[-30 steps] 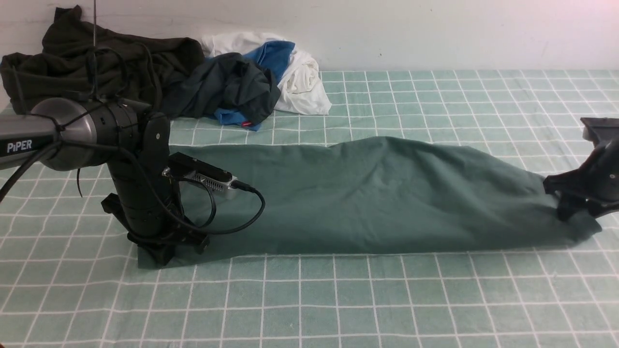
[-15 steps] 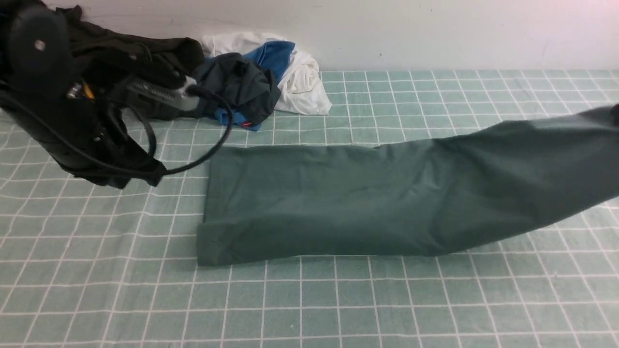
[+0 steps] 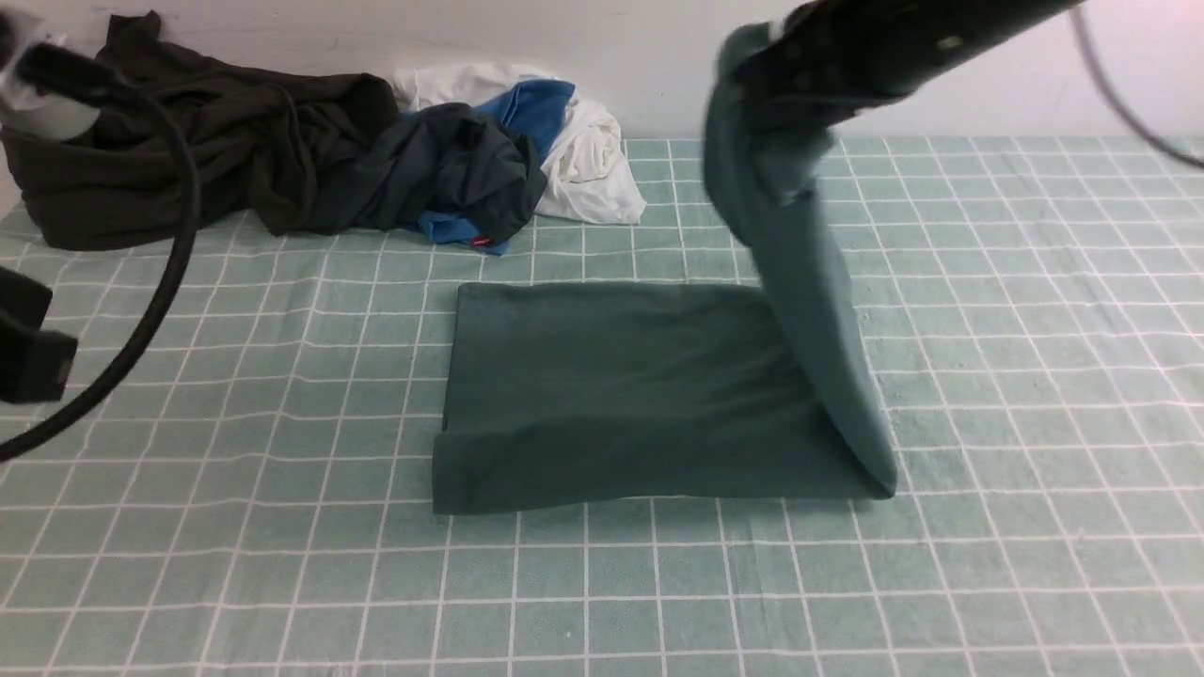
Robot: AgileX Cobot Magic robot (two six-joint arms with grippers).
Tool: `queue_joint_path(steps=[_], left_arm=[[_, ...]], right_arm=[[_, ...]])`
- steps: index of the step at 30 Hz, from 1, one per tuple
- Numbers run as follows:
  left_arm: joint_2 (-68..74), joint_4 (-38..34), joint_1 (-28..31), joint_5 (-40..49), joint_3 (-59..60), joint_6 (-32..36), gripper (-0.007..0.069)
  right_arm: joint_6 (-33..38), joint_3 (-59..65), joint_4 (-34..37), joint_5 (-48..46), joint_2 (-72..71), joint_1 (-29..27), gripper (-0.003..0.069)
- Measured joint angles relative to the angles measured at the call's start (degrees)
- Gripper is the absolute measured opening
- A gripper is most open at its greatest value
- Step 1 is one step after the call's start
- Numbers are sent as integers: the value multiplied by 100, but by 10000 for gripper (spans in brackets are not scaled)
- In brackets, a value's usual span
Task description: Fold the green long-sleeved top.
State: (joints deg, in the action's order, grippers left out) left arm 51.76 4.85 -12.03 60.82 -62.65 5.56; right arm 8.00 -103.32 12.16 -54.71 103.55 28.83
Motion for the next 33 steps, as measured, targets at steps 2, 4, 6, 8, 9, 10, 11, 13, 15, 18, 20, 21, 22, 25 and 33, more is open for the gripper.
queue_joint_path(steps=[2, 4, 6, 8, 9, 10, 11, 13, 15, 18, 20, 21, 22, 25, 33], left_arm=[[-88, -61, 0, 77, 104, -13, -3], [-245, -177, 0, 186, 331, -20, -3], [-372, -286, 0, 305, 525, -25, -3], [-478, -322, 0, 419, 671, -25, -3], [-553, -328, 0, 498, 754, -25, -3], [-591, -332, 0, 538, 793, -25, -3], [-658, -334, 0, 571, 856, -25, -3], [-764, -334, 0, 606, 940, -25, -3], [-969, -339, 0, 635, 1043, -25, -3], [-1470, -339, 0, 628, 1265, -25, -3], [-1985, -339, 0, 622, 1560, -49, -3], [-2184, -339, 0, 599, 1728, -73, -3], [-2433, -339, 0, 530, 1914, -89, -3], [-3124, -339, 0, 177, 2503, -126, -3], [-4175, -339, 0, -883, 3299, -131, -3]], right_arm=[[-13, -37, 102, 240, 246, 162, 35], [-17, -55, 358, 718, 772, 475, 35], [-12, -55, 582, 1128, 1190, 670, 36], [62, -55, 810, 1443, 1513, 804, 55], [143, -55, 937, 1543, 1622, 842, 74], [249, -55, 1054, 1615, 1682, 858, 96], [343, -55, 1164, 1659, 1716, 870, 134], [498, -55, 1362, 1682, 1709, 870, 202], [665, -55, 1484, 1625, 1571, 812, 313], [716, -55, 1454, 1262, 1195, 651, 446], [698, -62, 1292, 758, 748, 493, 502], [698, -64, 1171, 526, 541, 433, 512], [698, -64, 1014, 330, 374, 381, 512], [679, 27, 468, -373, -280, 307, 465], [310, 2136, -457, -252, -2601, 302, 134]])
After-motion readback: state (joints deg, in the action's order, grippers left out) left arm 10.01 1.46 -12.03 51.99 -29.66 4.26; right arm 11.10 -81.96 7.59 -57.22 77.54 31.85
